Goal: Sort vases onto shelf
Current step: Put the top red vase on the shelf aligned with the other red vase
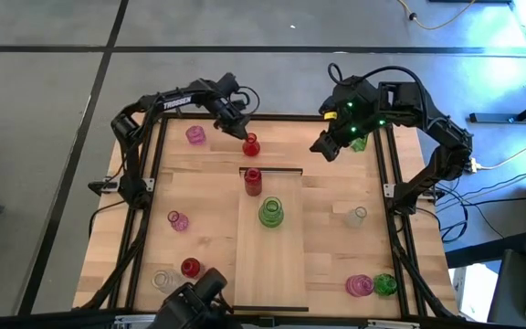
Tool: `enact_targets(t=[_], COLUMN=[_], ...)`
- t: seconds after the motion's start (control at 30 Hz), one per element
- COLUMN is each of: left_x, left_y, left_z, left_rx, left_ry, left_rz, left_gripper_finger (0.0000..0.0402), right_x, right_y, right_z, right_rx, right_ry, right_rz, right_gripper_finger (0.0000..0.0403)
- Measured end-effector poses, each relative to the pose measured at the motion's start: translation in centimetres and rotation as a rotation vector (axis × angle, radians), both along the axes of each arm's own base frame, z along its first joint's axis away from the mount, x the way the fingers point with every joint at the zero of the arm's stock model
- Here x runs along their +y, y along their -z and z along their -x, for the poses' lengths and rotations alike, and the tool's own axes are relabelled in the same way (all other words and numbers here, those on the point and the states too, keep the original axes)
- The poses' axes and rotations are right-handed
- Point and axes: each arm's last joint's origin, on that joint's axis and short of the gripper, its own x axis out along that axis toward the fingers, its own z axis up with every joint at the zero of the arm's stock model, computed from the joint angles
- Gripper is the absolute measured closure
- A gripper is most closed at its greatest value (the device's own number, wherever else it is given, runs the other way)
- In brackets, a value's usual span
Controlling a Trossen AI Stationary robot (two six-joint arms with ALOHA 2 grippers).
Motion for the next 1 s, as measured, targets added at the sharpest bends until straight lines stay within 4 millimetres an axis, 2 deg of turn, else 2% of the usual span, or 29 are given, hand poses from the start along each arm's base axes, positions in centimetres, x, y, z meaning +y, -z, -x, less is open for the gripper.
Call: enact_targets(t=[0.4, 1.0], left_x=[0.0, -1.2], left_y=[0.0, 0.2], left_z=[-0.3, -1.6], left_rx=[0.034, 0.103], left_ry=[-0.075, -0.134], left_rz=[0.026, 0.035], left_gripper_finger=[0.023, 0.0237], right_x=[0.0, -0.1], right_y=[-0.2, -0.4], right_z=[-0.2, -0.5], right_rx=[-0.033, -0.069], right_ry=[0.003, 0.029], right_rz=[0.003, -0.013], right_gripper_finger=[0.0303, 0.0303])
